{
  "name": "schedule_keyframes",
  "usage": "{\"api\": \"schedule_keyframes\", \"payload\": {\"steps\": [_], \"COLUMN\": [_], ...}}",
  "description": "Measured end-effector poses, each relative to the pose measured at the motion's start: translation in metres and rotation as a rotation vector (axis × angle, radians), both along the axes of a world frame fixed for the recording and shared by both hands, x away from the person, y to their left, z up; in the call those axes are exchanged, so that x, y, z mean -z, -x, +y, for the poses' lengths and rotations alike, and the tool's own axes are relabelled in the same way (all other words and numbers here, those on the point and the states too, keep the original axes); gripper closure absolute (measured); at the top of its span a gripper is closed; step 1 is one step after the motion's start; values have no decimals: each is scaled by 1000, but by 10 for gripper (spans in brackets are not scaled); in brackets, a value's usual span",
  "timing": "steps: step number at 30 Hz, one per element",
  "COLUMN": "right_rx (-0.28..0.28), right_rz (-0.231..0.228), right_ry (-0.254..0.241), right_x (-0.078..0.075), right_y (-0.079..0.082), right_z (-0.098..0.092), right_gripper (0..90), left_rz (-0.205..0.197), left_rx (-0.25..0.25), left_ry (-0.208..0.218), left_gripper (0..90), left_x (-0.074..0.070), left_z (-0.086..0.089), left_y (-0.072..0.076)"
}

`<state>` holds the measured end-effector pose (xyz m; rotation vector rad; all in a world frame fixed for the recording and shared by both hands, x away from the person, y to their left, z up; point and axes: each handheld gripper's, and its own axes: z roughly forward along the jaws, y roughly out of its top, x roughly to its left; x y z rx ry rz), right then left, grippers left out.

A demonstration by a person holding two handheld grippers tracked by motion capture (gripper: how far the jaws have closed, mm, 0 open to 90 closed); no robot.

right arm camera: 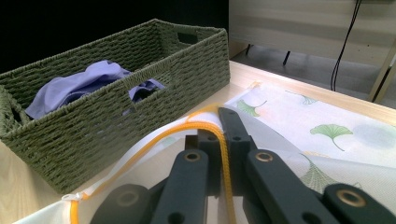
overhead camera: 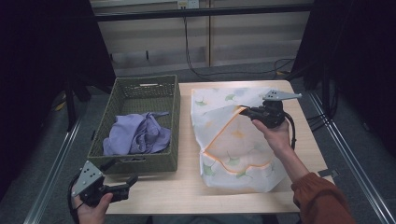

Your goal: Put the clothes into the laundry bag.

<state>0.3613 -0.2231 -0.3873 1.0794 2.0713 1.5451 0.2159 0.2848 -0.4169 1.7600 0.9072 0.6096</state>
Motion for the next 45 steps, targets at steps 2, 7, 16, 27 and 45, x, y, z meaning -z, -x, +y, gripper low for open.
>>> {"api": "schedule_keyframes", "payload": {"steps": [2, 7, 16, 27, 45], "right_rx": [1, -2, -6, -7, -20], "right_rz": [2, 12, 24, 27, 33], "right_ry": [1, 6, 10, 16, 18], "right_x": [0, 3, 7, 8, 10], "right_y": [0, -2, -5, -6, -7], "right_z": [0, -1, 1, 0, 2], "right_gripper": [892, 892, 892, 892, 892], "left_rz": [4, 57, 105, 138, 365], "left_rx": [0, 9, 22, 4, 45], "left_ry": [0, -19, -65, -79, -268], "left_gripper": [57, 67, 114, 126, 79], "left_x": [-6, -17, -43, -52, -27], "left_z": [0, -1, 3, -5, -25], "left_y": [-5, -24, -64, -108, -187]}}
